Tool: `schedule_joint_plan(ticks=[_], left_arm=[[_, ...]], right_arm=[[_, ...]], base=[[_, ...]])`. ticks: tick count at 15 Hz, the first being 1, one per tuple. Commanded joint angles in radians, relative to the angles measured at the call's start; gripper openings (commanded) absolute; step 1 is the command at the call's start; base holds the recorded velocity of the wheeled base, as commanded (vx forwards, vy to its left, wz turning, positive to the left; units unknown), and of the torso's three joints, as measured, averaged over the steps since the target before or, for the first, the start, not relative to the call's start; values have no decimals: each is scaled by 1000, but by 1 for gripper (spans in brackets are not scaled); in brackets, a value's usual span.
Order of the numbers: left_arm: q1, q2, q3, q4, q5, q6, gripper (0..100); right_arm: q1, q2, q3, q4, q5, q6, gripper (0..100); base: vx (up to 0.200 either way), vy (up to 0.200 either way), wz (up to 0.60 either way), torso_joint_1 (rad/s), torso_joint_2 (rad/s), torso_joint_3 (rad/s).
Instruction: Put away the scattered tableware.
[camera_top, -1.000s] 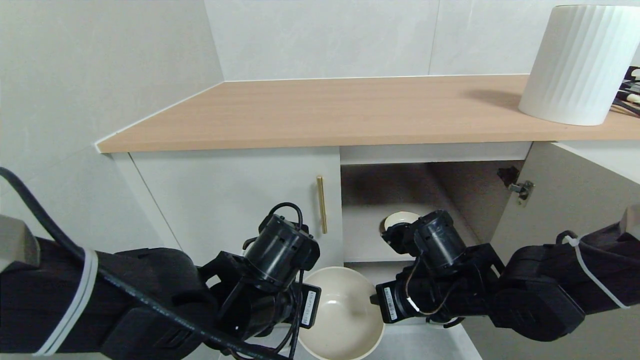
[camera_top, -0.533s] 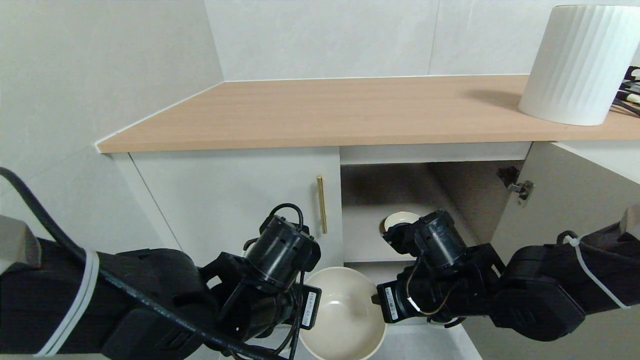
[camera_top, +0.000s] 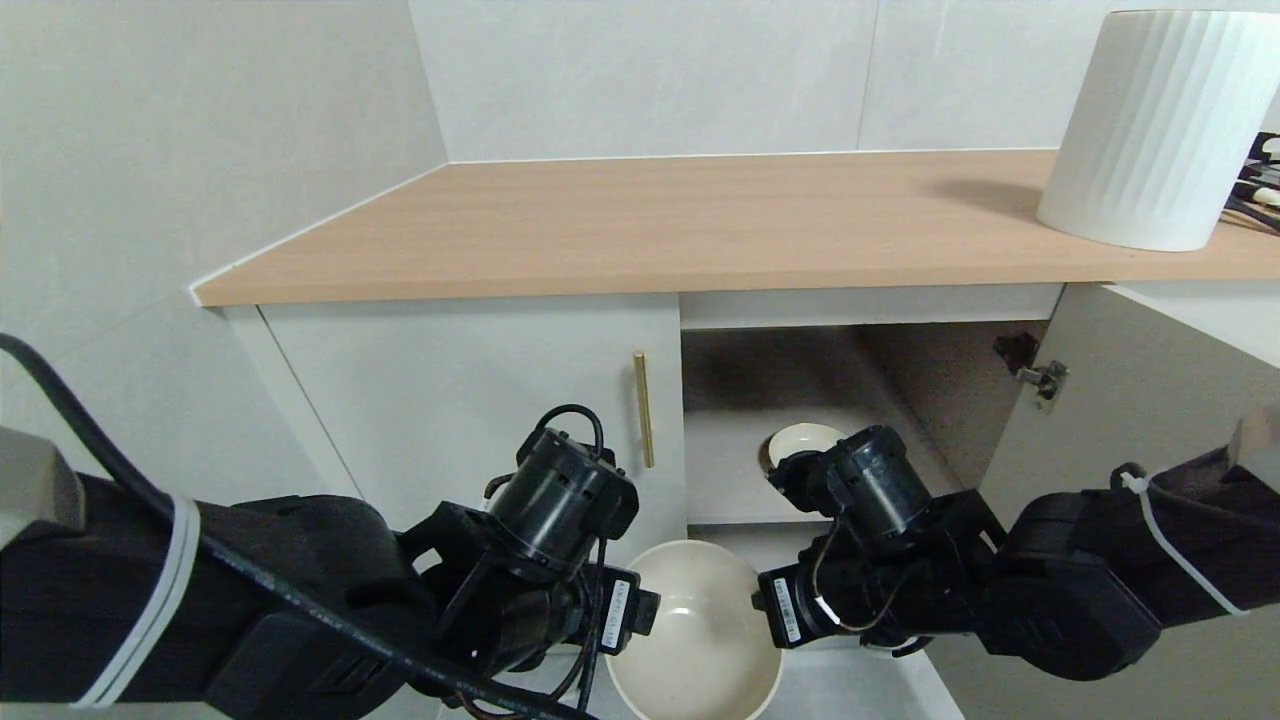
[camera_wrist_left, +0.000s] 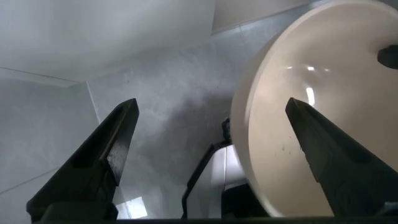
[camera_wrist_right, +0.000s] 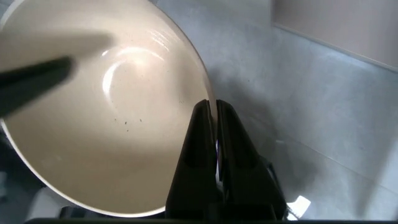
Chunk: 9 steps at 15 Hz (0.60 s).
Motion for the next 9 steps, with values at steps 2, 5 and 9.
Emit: schedule_joint_plan(ticks=[2,5,9], left_arm=[[0,2,0,-1,0,-1,100],[0,2,0,-1,0,-1,100],[0,0,0,-1,0,-1,100]], right_arm=[[-23,53,-1,0,-63,-51,0],[-102,96,-43,0,-110,-62,0],[-225,176,-149,-22,-178,-19,0]], base=[[0,0,0,0,0,0],[0,0,0,0,0,0],[0,0,0,0,0,0]])
